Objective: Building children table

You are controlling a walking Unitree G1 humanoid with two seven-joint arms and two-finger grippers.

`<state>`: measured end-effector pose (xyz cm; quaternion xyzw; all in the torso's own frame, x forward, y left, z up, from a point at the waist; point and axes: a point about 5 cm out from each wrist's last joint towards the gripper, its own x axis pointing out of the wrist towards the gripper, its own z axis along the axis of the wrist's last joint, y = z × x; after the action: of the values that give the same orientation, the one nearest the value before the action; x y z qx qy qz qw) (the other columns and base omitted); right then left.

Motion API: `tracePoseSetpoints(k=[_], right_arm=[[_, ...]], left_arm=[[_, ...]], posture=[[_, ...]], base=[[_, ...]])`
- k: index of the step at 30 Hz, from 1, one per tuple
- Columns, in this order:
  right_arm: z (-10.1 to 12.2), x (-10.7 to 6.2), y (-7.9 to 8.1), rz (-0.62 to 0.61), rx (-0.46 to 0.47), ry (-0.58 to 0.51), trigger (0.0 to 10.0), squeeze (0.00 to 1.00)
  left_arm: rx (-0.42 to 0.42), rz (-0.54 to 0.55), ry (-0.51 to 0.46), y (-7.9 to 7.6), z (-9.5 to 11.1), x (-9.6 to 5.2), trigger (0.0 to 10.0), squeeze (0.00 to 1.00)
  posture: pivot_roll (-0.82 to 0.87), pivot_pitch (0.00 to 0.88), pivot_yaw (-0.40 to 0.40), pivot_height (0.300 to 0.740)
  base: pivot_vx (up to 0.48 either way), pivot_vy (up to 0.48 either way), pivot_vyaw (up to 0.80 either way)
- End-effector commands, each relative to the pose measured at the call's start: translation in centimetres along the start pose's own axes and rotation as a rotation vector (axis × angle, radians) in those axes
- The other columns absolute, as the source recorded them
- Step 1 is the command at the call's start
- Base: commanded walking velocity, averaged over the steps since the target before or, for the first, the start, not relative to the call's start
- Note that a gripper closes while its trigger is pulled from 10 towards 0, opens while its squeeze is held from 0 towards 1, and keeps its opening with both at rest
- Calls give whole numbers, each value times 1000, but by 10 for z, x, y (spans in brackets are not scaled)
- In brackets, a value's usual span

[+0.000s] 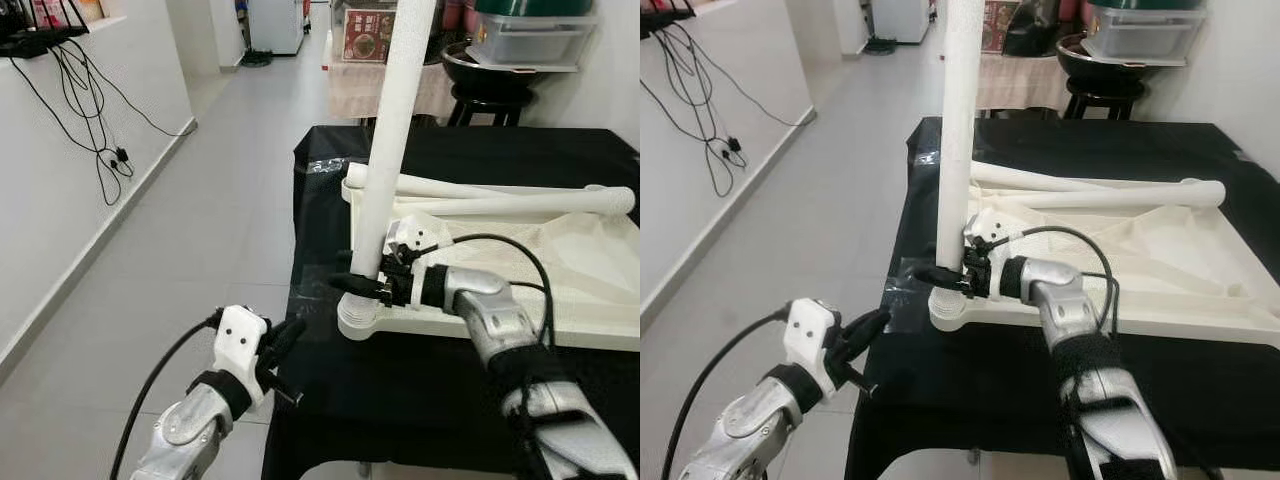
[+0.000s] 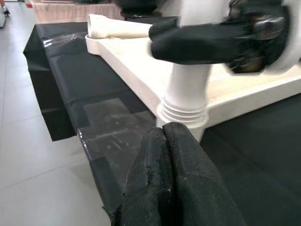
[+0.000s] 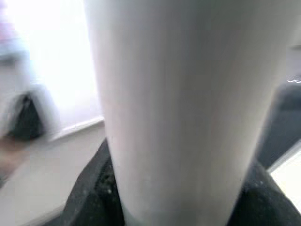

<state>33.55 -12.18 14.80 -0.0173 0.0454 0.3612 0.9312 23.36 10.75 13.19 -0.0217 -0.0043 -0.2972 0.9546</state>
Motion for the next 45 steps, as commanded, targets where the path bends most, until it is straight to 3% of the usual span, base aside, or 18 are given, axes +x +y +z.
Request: tracePoseSetpoints(k=[1,4,11,12,13,14,17,18,22,23,24,25,27,30,42,43,44,45], right_arm=[[-29,-9,9,-185,100,143,0,0],[-39,-22,42,-312,163,172,0,0],[-30,-5,26,-258,44,160,0,0],[-26,-2,27,-247,40,132,3647,0],[-26,-2,27,-247,40,132,3647,0],[-22,2,28,-208,46,106,10000,0],[-19,3,31,-194,56,94,10000,0],[-11,6,34,-111,71,51,10000,1000],[9,5,46,74,73,-15,10000,1000],[17,3,51,186,55,-36,10000,400],[17,3,51,186,55,-36,10000,400],[20,0,53,290,23,-36,10000,0],[20,0,53,290,23,-36,10000,0],[17,-5,46,507,-55,1,10000,0],[27,10,21,574,-64,-5,10000,0],[29,10,17,585,-56,-6,7412,0],[29,10,17,585,-56,-6,7412,0],[30,10,15,595,-51,-7,0,0]], left_arm=[[-3,5,9,1,0,-3,10000,0],[-2,4,10,3,0,-4,10000,0],[0,-7,13,5,0,0,10000,0],[3,9,9,6,0,-1,10000,0],[3,9,9,6,0,-1,10000,0],[5,19,7,6,0,0,10000,0],[6,25,6,7,0,0,10000,0],[6,25,8,7,0,0,10000,0],[3,19,11,6,0,0,10000,0],[2,17,12,6,-1,1,10000,0],[2,17,12,6,-1,1,10000,0],[1,16,11,6,-1,1,10000,0],[1,16,11,6,-1,1,10000,0],[0,22,8,5,-1,1,10000,0],[0,24,11,4,-1,0,10000,0],[0,24,11,4,-1,0,10000,0],[0,24,11,4,-1,0,10000,0],[0,24,11,4,-1,1,10000,0]], posture=[[10,86,0,740],[5,82,4,740],[8,62,-3,740],[10,60,-2,740],[10,60,-2,740],[15,57,-2,740],[15,57,-2,740],[20,55,-5,740],[16,50,-4,740],[18,49,-6,740],[18,49,-6,740],[24,49,-12,740],[24,49,-12,740],[33,48,-17,740],[45,46,-17,740],[46,48,-19,740],[46,48,-19,740],[45,48,-19,740]], base=[[0,0,0],[0,0,0],[0,0,0],[0,0,0],[0,0,0],[0,0,0],[0,0,0],[0,0,0],[0,0,0],[0,0,0],[0,0,0],[0,0,0],[0,0,0],[0,0,0],[0,0,0],[0,0,0],[0,0,0],[0,0,0]])
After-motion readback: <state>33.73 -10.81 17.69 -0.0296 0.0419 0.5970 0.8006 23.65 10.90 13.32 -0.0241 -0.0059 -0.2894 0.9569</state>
